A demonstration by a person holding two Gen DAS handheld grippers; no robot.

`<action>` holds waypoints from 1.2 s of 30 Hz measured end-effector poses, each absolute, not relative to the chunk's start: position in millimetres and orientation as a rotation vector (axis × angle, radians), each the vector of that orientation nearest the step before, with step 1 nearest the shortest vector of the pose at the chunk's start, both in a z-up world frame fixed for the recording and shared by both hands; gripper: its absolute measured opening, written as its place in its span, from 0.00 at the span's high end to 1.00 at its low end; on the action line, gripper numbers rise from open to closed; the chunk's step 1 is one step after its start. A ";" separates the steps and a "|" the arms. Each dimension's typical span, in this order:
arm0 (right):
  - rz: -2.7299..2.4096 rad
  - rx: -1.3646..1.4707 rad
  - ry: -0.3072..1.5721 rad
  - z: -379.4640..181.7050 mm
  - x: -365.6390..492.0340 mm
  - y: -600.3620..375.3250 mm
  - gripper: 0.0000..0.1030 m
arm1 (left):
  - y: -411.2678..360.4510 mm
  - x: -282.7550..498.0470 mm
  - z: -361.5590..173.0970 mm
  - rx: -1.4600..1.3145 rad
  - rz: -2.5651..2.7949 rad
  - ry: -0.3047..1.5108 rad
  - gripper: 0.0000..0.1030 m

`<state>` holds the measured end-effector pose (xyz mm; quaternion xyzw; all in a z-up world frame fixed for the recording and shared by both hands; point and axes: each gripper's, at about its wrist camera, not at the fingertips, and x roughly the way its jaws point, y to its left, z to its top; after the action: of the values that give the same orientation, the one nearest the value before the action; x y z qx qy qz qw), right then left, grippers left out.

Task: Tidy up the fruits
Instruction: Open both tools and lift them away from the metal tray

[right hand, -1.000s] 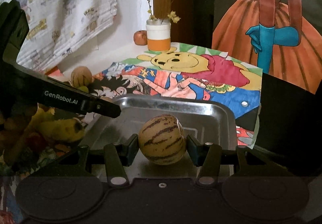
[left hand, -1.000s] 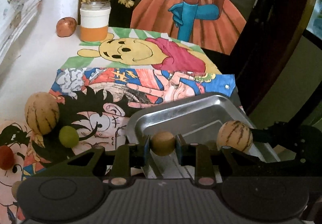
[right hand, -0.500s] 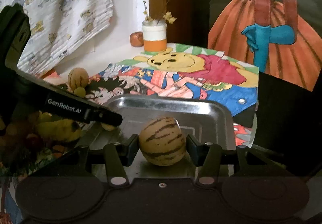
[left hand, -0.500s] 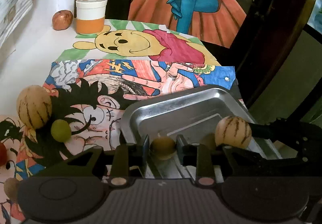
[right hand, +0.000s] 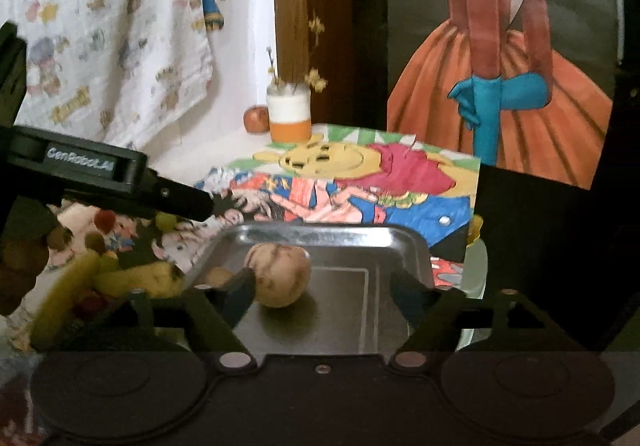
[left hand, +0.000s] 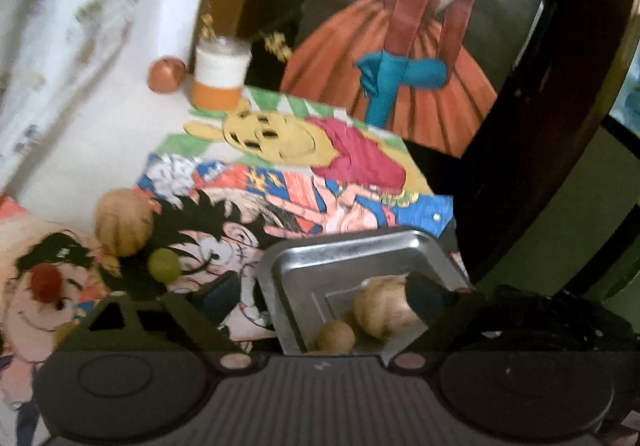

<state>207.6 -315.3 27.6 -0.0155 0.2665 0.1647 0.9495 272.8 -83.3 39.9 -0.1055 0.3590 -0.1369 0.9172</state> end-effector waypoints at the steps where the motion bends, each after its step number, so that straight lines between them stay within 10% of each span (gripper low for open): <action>1: 0.336 -0.021 0.530 30.9 201.6 -315.4 0.15 | -81.4 265.2 44.2 -0.217 -0.268 0.721 0.02; 7: 0.349 0.014 0.468 51.6 166.4 -314.3 0.01 | -66.1 221.5 63.4 -0.193 -0.185 0.622 0.00; 36: 0.342 0.101 0.584 32.7 33.0 -284.7 0.01 | -14.1 50.6 40.0 -0.130 -0.101 0.621 0.00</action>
<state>33.0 -284.7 32.7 0.0495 0.2863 0.1679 0.9420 50.6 -14.1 40.0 -0.0641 0.3051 -0.0496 0.9489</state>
